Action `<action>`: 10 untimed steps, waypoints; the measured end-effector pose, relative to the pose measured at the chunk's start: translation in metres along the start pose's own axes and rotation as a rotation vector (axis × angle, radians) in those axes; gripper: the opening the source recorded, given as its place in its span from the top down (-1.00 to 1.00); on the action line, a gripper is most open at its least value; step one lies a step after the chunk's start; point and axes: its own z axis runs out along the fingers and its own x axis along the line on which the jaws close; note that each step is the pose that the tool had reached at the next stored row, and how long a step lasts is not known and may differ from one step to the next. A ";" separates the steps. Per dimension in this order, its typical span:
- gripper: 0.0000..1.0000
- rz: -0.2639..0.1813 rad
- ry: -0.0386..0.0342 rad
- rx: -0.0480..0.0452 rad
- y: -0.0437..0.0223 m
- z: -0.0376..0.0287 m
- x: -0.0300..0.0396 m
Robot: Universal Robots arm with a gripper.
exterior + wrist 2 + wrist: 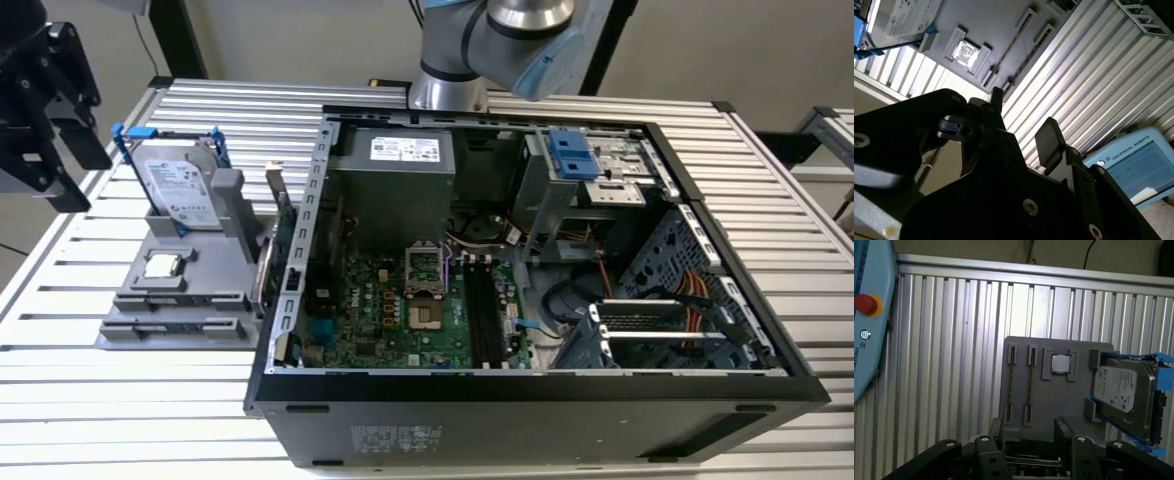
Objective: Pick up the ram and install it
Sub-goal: 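Pick up the ram and move it above insertion slot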
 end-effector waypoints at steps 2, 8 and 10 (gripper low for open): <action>-1.00 0.006 0.0000 0.0002 0.0000 0.0014 -0.0001; -1.00 0.014 0.0001 0.0004 -0.0001 0.0039 -0.0006; -1.00 0.015 0.0002 0.0004 0.0000 0.0050 -0.0007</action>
